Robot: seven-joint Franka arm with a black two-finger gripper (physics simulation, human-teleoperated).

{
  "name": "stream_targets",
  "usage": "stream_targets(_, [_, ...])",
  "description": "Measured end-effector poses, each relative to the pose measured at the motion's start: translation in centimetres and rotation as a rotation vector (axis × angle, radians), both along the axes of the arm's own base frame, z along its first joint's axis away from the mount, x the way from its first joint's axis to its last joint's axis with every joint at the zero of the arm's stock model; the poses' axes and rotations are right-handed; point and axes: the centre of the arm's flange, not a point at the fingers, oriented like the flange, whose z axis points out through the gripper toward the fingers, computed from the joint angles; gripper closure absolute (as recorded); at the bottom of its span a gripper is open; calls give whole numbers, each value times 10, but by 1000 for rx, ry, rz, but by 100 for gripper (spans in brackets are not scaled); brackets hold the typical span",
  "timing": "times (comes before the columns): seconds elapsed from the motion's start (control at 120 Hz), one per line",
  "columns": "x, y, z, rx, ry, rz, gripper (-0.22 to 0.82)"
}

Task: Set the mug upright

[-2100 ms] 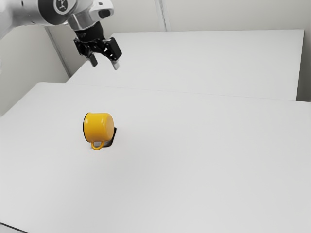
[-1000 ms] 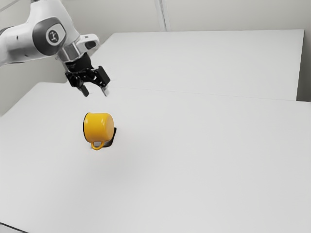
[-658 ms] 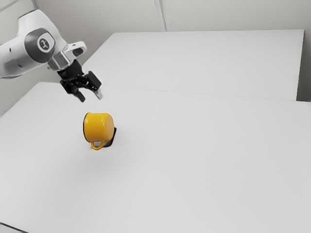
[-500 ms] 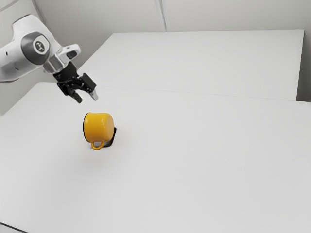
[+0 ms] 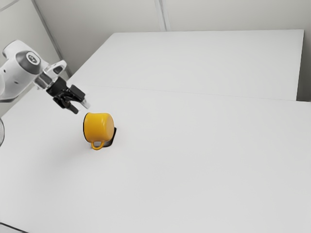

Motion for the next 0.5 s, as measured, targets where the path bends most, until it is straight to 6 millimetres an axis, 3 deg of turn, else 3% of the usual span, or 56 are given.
stream_targets(0.183, [7,30,-34,-75,-21,-13,0])
stream_targets(0.35, [4,58,-53,-138,-44,-21,0])
stream_targets(0.5, [4,58,-79,-233,-47,-39,0])
